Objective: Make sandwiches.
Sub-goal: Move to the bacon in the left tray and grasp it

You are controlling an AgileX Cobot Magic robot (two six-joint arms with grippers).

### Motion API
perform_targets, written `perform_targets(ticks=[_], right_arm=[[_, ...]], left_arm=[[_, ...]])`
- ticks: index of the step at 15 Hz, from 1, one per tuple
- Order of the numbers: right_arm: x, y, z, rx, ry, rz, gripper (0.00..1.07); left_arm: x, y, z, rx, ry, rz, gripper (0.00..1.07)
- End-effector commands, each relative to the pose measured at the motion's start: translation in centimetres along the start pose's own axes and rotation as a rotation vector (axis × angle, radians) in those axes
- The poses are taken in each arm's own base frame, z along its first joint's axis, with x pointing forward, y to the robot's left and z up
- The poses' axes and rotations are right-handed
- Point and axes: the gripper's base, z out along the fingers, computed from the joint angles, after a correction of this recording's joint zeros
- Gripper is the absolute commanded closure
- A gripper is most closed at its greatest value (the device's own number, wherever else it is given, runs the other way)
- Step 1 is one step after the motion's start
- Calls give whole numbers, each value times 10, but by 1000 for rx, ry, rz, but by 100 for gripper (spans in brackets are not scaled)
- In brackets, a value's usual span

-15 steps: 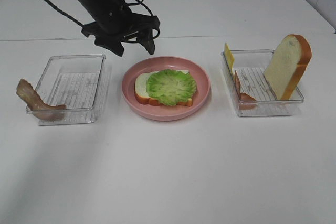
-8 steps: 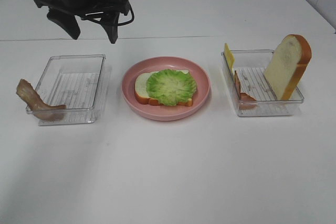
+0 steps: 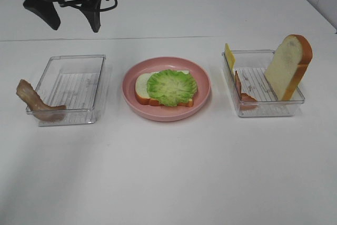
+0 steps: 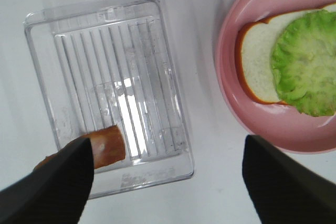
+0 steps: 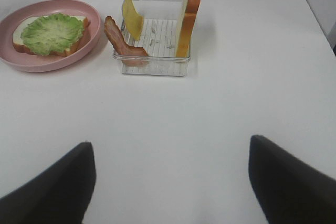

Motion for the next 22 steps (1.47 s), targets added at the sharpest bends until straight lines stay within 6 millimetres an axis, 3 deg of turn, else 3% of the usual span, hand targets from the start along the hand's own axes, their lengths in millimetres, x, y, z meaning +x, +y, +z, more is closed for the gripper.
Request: perform_targets(ticks=[1,5,7,12,16,20,22], right_arm=[[1,0,-1,7,-18,-5,31],[1,0,-1,7,-18,-5,31],[1,0,-1,7,-18,-5,31],[1,0,-1,7,-18,-5,31],[1,0,-1,7,-18,-5,31],[1,0,-1,7,-18,-5,31],[1,0,-1,7,-18,-5,31]], left_arm=[[23,30,-15,-39,96,-65,31],[57,78,-18,-83,178,-183,31],[75,97,-2,-102,248,-230,31],[70,99,18,-95,145,-224,32],[67,102,68,-102,200,-225,32],[67,103,87,-99,221,-230,32],[64,103,91,-94,186,-229,40]])
